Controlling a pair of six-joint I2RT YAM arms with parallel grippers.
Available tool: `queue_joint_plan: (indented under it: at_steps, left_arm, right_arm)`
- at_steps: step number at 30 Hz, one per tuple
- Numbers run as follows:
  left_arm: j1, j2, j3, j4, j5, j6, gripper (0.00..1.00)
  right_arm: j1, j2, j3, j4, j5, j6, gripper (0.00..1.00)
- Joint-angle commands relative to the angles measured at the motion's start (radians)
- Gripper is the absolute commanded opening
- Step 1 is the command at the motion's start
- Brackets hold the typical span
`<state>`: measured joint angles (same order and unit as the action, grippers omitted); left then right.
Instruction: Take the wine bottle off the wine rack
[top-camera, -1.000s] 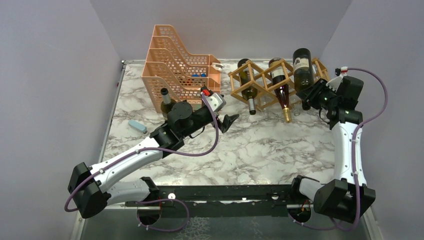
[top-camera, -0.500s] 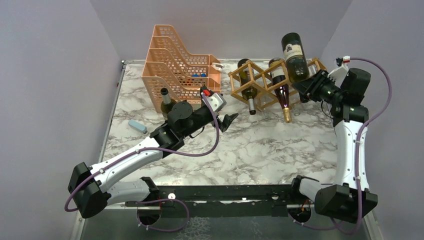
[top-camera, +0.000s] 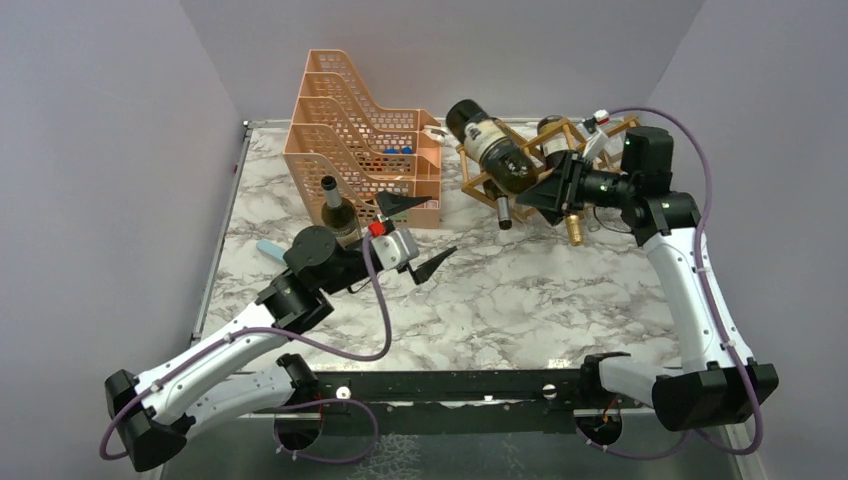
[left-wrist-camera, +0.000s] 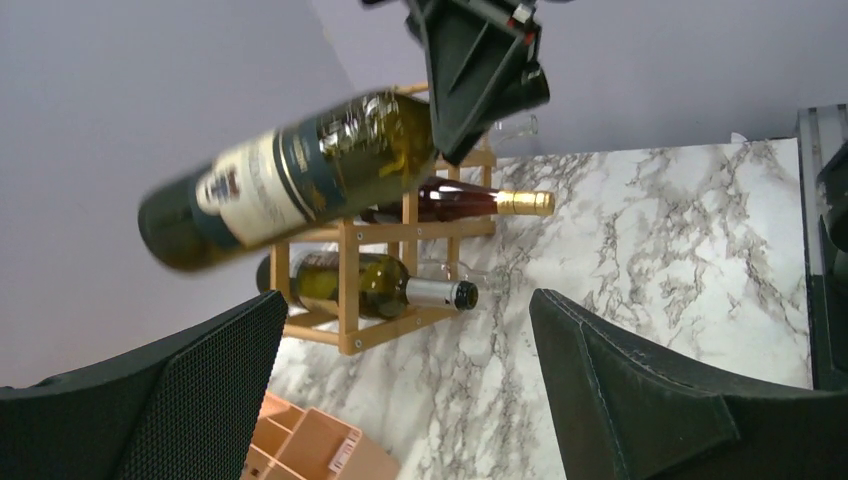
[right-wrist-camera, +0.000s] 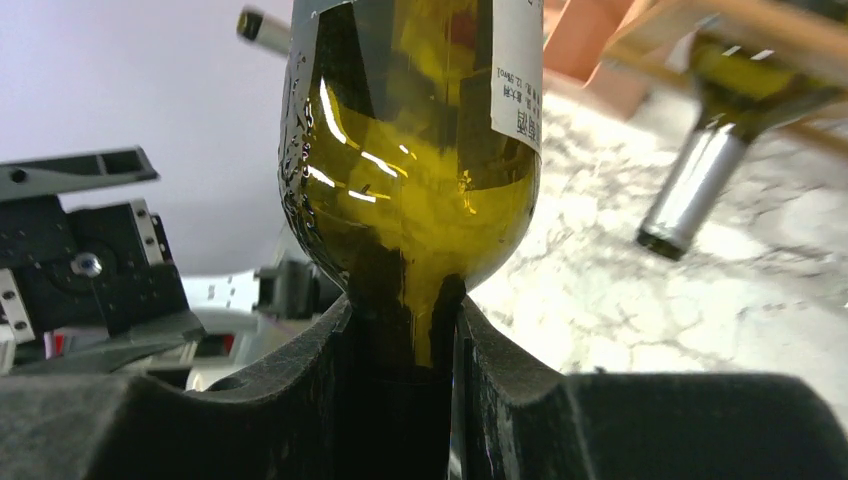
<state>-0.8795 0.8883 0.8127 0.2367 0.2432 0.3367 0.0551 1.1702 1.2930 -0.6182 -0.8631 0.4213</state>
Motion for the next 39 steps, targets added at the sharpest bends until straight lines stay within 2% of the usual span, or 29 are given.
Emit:
queue_joint_plan:
  at_steps: [1,5,11,13,14,21,29,39]
  left_arm:
    - [-0.003,-0.063,0.034,-0.174,0.131,0.178,0.99]
    - [-0.004,-0.076,0.122,-0.393,0.131,0.211,0.99]
    - [-0.028,-0.006,0.195,-0.553,0.119,0.237,0.99]
    - [-0.068,0.039,0.207,-0.563,0.08,0.276,0.99]
    - [-0.149,0.103,0.217,-0.576,-0.026,0.374,0.99]
    - [-0.239,0.231,0.221,-0.524,-0.191,0.566,0.99]
    - [-0.252,0.371,0.243,-0.483,-0.173,0.625,0.99]
    - [-0.251,0.511,0.279,-0.391,-0.171,0.609,0.96]
  right_arm:
    - [0.102,0.004,0.036,-0.016,-0.113,-0.068,0.08]
    - [0.203,0.022,-0.013,-0.038,-0.119,-0.083,0.08]
    - [0.255,0.07,-0.03,-0.135,-0.084,-0.151,0.08]
    - [0.269,0.088,-0.036,-0.164,-0.056,-0.172,0.08]
    - [0.28,0.091,-0.06,-0.181,-0.026,-0.184,0.08]
    - [0.286,0.058,-0.14,-0.208,-0.003,-0.209,0.08]
    - [0.289,0.007,-0.213,-0.207,-0.041,-0.216,0.08]
    - [0.291,-0.038,-0.259,-0.185,-0.018,-0.23,0.09]
